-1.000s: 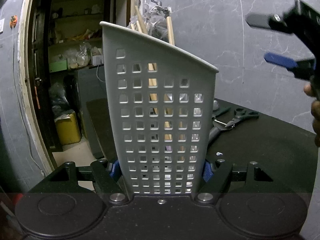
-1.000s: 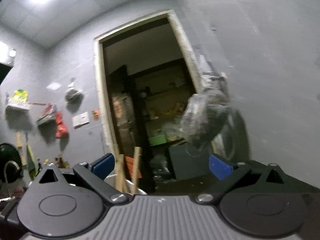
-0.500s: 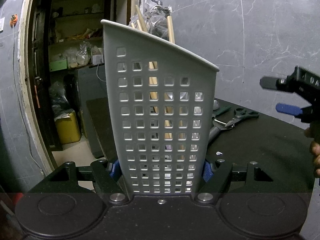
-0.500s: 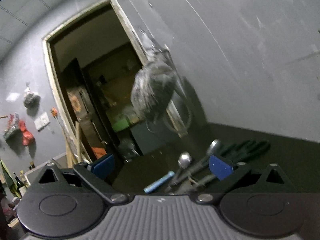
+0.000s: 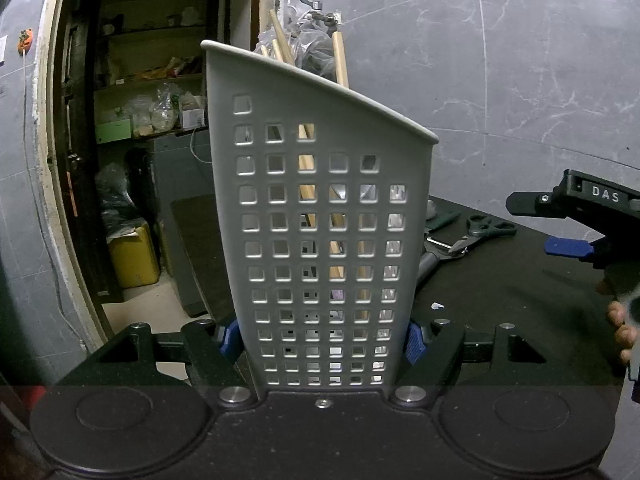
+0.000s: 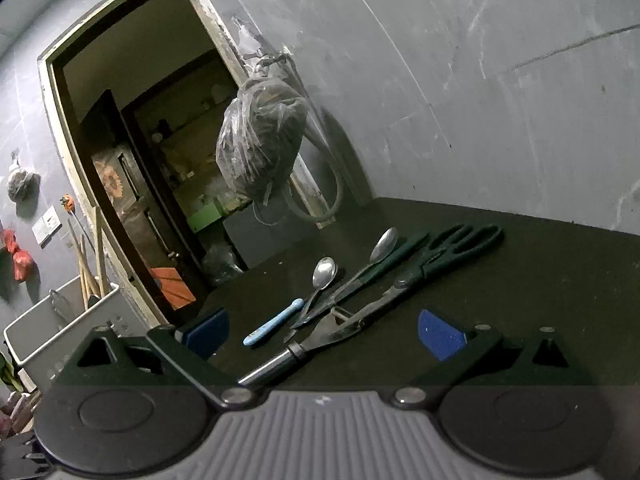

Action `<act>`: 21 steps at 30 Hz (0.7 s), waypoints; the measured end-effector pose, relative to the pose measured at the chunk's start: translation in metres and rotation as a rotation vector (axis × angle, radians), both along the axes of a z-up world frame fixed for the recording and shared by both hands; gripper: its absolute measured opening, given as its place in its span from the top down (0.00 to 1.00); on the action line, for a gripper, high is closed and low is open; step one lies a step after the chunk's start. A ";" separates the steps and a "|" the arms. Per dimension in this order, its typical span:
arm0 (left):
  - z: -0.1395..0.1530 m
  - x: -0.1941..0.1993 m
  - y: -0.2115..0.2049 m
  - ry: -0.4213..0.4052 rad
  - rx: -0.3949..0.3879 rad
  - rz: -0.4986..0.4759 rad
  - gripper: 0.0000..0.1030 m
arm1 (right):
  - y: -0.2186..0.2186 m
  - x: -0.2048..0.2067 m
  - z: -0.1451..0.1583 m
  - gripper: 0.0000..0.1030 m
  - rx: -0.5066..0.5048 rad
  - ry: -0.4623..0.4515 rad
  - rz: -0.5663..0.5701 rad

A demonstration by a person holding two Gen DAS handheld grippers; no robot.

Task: Organize utensils
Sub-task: 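Move the open right tool back down to the remaining utensils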

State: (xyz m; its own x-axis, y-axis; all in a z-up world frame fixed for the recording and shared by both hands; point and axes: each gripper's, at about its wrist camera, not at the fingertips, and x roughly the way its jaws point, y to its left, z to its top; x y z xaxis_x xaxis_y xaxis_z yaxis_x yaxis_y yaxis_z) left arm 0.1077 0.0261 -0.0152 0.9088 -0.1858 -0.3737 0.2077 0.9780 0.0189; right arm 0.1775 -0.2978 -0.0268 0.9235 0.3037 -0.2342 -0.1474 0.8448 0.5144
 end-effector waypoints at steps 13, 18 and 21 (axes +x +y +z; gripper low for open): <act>0.000 0.003 0.008 0.001 -0.013 -0.026 0.27 | -0.006 0.056 0.022 0.00 -0.115 0.104 0.011; 0.000 0.004 0.010 0.001 -0.015 -0.035 0.27 | -0.004 0.088 0.034 0.00 -0.137 0.123 0.019; 0.000 0.005 0.011 0.002 -0.015 -0.035 0.26 | 0.003 0.106 0.040 0.00 -0.181 0.134 0.047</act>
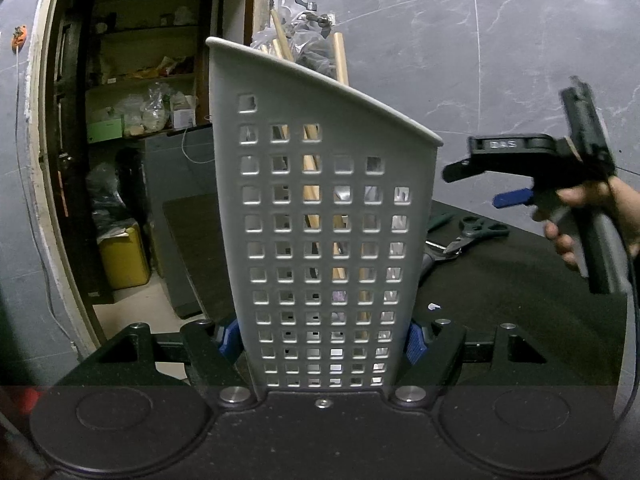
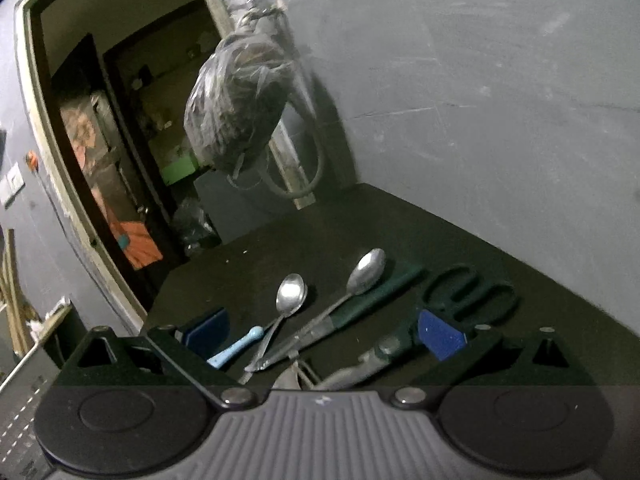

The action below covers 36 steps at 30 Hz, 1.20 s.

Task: Organize utensils
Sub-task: 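Move the open right tool back down to the remaining utensils, then grasp the other silver spoon with the right tool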

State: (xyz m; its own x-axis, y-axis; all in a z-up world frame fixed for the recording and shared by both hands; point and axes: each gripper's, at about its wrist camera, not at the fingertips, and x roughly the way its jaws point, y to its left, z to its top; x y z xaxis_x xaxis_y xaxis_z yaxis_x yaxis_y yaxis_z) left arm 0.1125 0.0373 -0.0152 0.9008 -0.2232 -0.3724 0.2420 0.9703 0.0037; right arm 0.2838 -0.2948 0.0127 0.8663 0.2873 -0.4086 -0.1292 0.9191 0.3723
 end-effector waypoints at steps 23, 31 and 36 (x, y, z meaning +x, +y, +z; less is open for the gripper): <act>0.001 0.000 0.000 0.003 0.002 0.002 0.26 | -0.018 0.143 -0.027 0.04 0.004 0.127 -0.017; 0.003 -0.001 -0.001 0.002 0.007 0.005 0.26 | -0.028 0.156 -0.039 0.10 0.107 0.116 0.022; 0.003 -0.001 -0.001 0.002 0.007 0.005 0.26 | -0.030 0.160 -0.046 0.21 0.108 0.136 0.021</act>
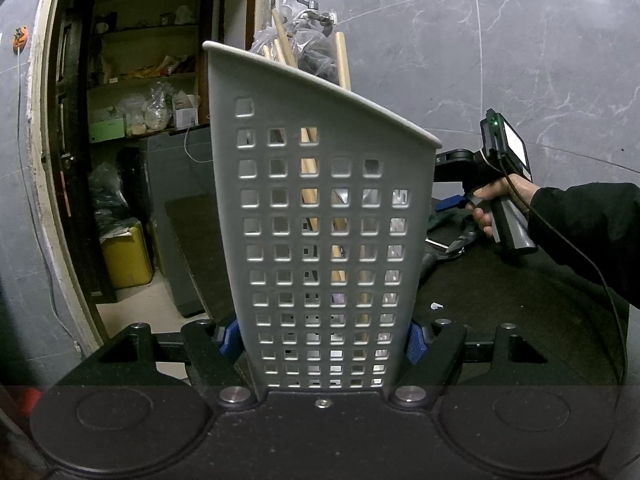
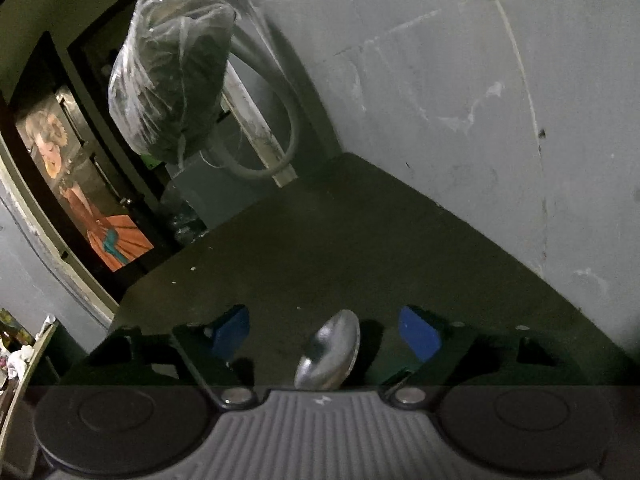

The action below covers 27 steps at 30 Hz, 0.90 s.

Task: Organize utensils
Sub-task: 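Grasp the other silver spoon with the right tool, then lift the spoon and carry it above the white caddy with the right tool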

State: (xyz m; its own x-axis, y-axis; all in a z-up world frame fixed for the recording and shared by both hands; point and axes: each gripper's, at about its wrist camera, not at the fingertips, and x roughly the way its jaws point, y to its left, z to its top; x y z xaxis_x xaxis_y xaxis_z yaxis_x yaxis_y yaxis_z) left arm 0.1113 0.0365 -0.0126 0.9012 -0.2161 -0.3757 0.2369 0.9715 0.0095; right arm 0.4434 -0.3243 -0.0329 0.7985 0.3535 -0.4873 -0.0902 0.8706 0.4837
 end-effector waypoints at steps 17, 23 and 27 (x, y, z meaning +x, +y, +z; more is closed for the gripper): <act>0.002 -0.002 -0.001 0.000 0.000 0.003 0.27 | 0.000 0.003 -0.006 0.91 -0.037 0.020 0.067; 0.001 -0.003 -0.002 -0.003 -0.001 0.008 0.27 | 0.001 -0.013 0.003 0.96 -0.030 -0.028 0.059; 0.000 -0.005 -0.003 -0.005 -0.007 0.017 0.27 | 0.005 -0.033 0.022 0.97 -0.062 -0.101 0.060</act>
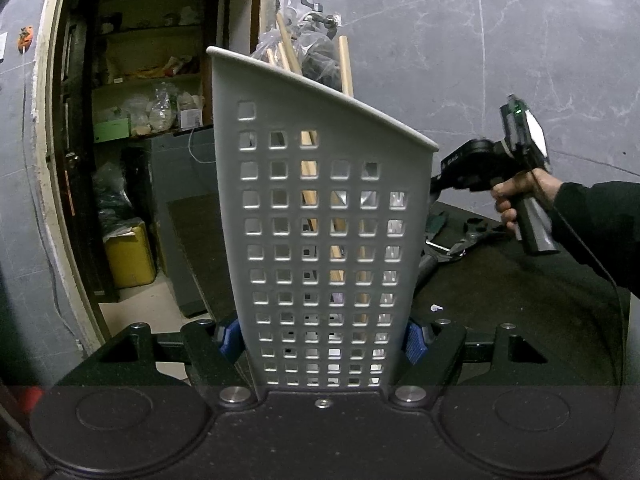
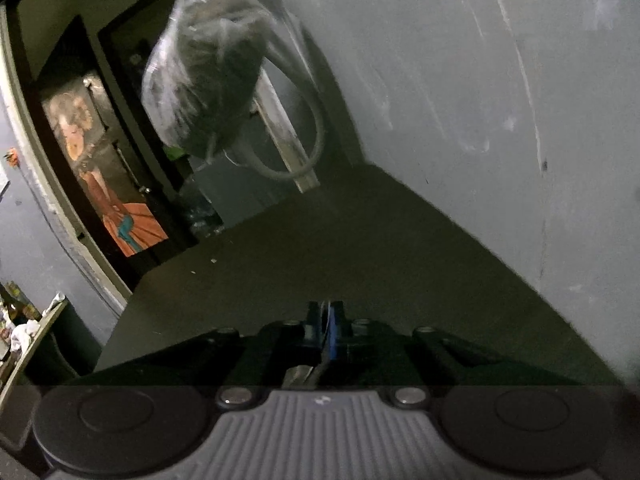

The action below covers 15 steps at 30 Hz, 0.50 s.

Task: Organize utensils
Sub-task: 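Lift the spoon and carry it above the white caddy with the right tool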

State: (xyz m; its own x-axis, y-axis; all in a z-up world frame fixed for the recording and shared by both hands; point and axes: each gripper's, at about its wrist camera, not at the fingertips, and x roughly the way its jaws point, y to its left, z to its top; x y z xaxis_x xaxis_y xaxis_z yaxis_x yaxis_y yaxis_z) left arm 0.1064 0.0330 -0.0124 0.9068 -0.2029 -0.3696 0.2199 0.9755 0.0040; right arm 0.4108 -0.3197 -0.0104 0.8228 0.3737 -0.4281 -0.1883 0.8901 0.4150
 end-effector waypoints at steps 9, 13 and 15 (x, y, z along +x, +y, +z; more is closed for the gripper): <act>-0.002 -0.006 -0.005 -0.005 -0.002 0.018 0.27 | 0.012 -0.061 0.042 0.97 -0.065 -0.194 -0.010; -0.003 -0.007 -0.006 -0.006 0.000 0.023 0.27 | 0.018 -0.089 0.061 0.97 -0.097 -0.287 -0.011; -0.003 -0.008 -0.007 -0.006 0.000 0.025 0.27 | 0.021 -0.102 0.071 0.97 -0.102 -0.322 -0.003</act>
State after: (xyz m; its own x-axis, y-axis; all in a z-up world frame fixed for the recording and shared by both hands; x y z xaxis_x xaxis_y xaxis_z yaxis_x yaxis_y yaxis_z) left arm 0.0985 0.0262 -0.0152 0.9138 -0.1800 -0.3641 0.1952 0.9808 0.0048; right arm 0.3092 -0.2986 0.0603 0.9229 0.3398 -0.1811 -0.2928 0.9247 0.2431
